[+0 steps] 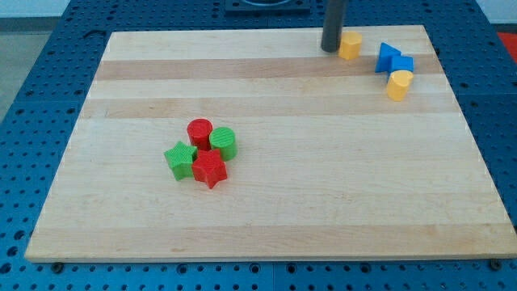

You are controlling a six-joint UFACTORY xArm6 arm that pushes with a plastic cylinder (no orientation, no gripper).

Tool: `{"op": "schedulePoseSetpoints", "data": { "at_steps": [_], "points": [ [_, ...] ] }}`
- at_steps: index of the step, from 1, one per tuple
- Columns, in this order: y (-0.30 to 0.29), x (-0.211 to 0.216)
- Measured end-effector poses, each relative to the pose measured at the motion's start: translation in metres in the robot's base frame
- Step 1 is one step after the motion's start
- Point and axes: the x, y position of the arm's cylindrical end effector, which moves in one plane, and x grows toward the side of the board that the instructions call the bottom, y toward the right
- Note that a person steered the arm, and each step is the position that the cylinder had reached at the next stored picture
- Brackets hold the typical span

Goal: Move your arm closer to the red circle

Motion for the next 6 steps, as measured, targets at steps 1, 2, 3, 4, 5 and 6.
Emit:
{"op": "schedulePoseSetpoints", "data": {
  "at_steps": [1,2,3,4,5,6],
  "points": [
    [0.043,0.0],
    [0.067,-0.001],
    [0.049,-0.002],
    [-0.02,0.0],
    [-0.092,0.034],
    [-0.161,0.086]
  ]
}}
